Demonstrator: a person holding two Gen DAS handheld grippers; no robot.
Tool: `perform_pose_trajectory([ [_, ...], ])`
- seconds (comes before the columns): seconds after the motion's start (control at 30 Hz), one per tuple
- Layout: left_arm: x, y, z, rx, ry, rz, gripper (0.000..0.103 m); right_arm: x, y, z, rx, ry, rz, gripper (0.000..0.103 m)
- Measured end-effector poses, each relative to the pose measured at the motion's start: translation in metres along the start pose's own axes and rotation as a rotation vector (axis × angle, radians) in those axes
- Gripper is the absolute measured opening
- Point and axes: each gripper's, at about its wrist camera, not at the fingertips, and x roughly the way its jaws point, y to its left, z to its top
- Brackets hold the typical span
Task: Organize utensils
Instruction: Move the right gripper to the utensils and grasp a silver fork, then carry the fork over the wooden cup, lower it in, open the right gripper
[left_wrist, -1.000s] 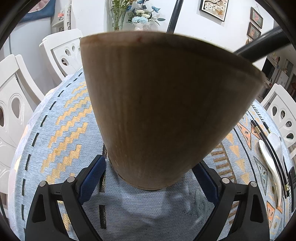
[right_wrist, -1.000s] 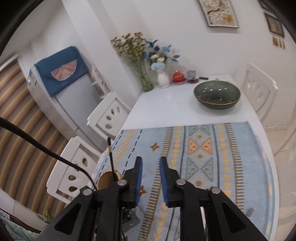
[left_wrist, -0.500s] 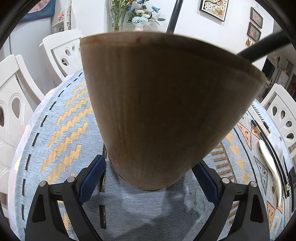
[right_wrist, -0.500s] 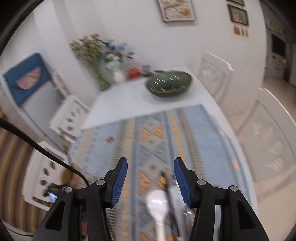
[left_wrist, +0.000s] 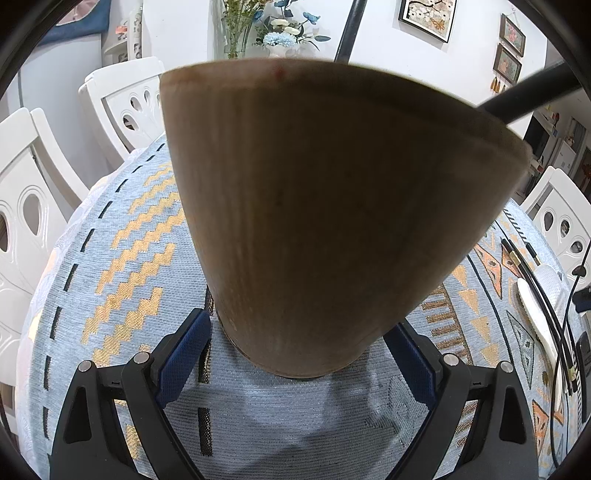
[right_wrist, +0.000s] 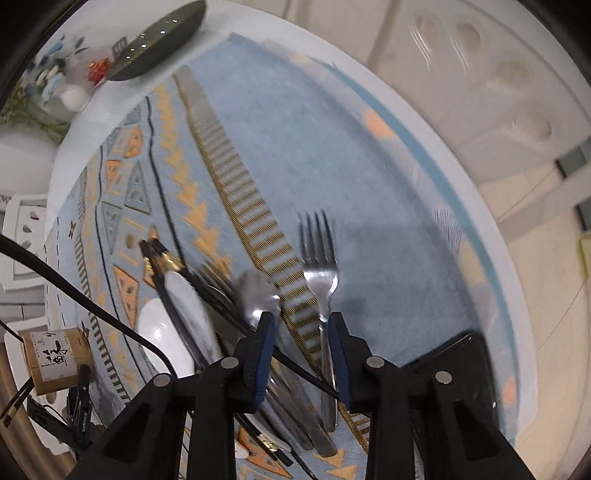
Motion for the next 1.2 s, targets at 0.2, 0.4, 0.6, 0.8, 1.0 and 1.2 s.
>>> perform_pose_trajectory([
  [0.2, 0.001, 0.001, 0.000, 0.000, 0.000, 0.000, 0.096, 0.009, -0.002, 0.003, -0.047, 0.006, -0.024, 0.015],
  [0.4, 0.001, 0.001, 0.000, 0.000, 0.001, -0.001, 0.096, 0.028, 0.000, -0.002, -0.094, -0.011, -0.090, 0.009],
  [0.6, 0.001, -0.001, -0.001, 0.000, 0.000, 0.003, 0.096, 0.008, 0.003, -0.008, -0.104, -0.064, -0.055, 0.006],
  [0.8, 0.002, 0.000, 0.000, 0.005, 0.002, 0.016, 0.096, -0.042, -0.004, -0.017, -0.118, -0.239, 0.082, 0.005],
  [1.0, 0.002, -0.008, -0.001, 0.027, -0.005, 0.047, 0.097, -0.083, 0.009, -0.024, -0.180, -0.392, 0.190, 0.004],
  [1.2, 0.005, -0.010, 0.000, 0.032, 0.012, 0.052, 0.097, -0.110, 0.037, -0.019, -0.245, -0.451, 0.278, 0.003],
])
